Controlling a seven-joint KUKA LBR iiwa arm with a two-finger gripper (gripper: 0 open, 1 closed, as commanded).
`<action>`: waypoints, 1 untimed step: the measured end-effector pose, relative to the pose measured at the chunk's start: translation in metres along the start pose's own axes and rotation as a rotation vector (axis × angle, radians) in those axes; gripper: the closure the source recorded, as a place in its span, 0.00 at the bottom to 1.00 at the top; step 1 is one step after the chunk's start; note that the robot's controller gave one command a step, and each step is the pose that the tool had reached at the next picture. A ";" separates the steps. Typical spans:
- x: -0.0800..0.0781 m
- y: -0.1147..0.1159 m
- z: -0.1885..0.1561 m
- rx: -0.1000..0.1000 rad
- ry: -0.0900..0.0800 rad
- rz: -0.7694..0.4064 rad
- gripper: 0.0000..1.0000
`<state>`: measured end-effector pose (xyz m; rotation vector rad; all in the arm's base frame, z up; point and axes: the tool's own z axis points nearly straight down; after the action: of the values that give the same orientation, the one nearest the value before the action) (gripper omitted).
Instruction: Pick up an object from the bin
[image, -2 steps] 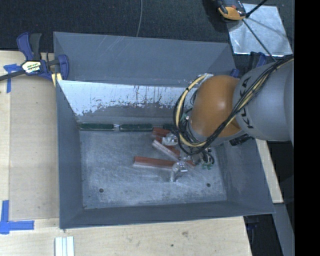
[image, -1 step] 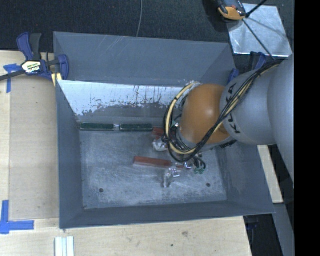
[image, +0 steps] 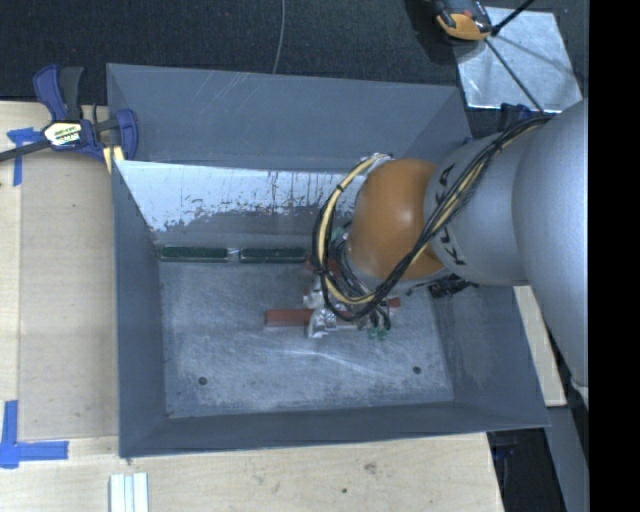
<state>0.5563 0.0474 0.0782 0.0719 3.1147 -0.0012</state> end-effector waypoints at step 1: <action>0.000 0.000 0.000 0.000 0.000 0.000 1.00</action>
Offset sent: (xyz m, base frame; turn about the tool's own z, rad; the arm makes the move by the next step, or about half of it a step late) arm -0.0001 0.0001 0.0309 0.0000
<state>0.5563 0.0474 0.0782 0.0711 3.1147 -0.0013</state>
